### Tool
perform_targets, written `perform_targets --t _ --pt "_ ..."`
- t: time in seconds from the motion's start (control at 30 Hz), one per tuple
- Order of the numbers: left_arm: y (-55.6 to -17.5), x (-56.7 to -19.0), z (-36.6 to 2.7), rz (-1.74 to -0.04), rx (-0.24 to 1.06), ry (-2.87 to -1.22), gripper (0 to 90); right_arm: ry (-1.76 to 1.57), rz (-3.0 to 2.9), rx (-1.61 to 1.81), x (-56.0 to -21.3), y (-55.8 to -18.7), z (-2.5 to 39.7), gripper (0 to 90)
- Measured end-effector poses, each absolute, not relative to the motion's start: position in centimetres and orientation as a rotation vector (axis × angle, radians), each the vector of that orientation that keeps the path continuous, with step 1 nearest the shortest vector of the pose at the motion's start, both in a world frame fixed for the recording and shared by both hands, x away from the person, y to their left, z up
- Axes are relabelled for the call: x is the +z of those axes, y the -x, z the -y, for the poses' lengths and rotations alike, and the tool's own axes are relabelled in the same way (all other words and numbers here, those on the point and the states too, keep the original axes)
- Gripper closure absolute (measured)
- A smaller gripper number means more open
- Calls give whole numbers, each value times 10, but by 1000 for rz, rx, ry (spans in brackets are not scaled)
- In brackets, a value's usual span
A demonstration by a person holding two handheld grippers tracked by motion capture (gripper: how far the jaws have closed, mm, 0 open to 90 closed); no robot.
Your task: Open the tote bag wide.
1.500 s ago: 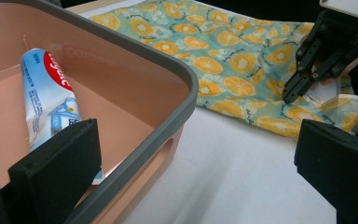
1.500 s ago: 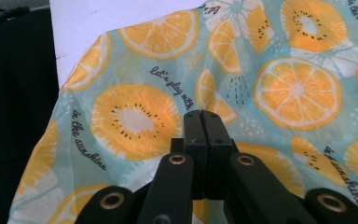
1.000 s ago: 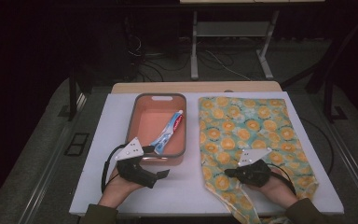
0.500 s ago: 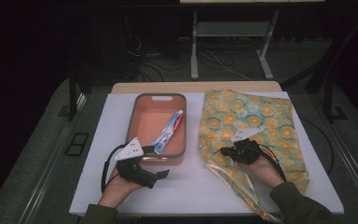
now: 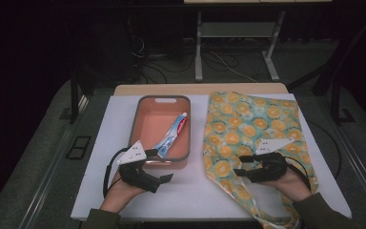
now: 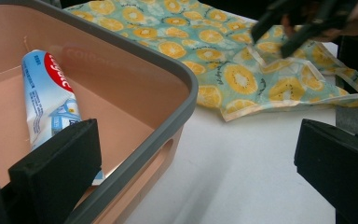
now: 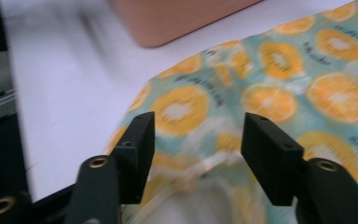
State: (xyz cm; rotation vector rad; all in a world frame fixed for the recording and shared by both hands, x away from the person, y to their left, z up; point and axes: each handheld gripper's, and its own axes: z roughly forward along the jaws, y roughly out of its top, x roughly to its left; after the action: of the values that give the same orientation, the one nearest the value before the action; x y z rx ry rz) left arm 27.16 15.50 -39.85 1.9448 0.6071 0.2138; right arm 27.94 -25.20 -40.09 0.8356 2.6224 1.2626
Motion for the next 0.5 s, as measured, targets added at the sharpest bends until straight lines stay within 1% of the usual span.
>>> perform_targets --t 0.13,0.2,0.23,0.33,0.4,0.43,0.47,0.5 --pt "-272 -399 -155 -605 214 -1948 0 -803 -2671 1269 -405 -258 253 352" --pt "-271 -399 -154 -605 215 -1949 0 -782 -2700 1210 -411 -249 250 325" --pt "-271 -398 -154 -605 214 -1949 0 -776 -2741 1152 -420 -243 247 316" --pt "-271 -398 -154 -601 214 -1951 0 -762 -2785 1102 -429 -239 243 334" --pt "-271 -398 -154 -601 215 -1951 0 -733 -2808 1052 -434 -236 239 415" --pt "-271 -398 -153 -601 214 -1951 0 -726 -2817 1035 -435 -236 237 476" --pt "-271 -398 -153 -601 214 -1951 0 -704 -2837 1017 -438 -236 235 632" --pt "-271 -398 -153 -600 216 -1951 0 -704 -2837 1017 -438 -236 235 632"
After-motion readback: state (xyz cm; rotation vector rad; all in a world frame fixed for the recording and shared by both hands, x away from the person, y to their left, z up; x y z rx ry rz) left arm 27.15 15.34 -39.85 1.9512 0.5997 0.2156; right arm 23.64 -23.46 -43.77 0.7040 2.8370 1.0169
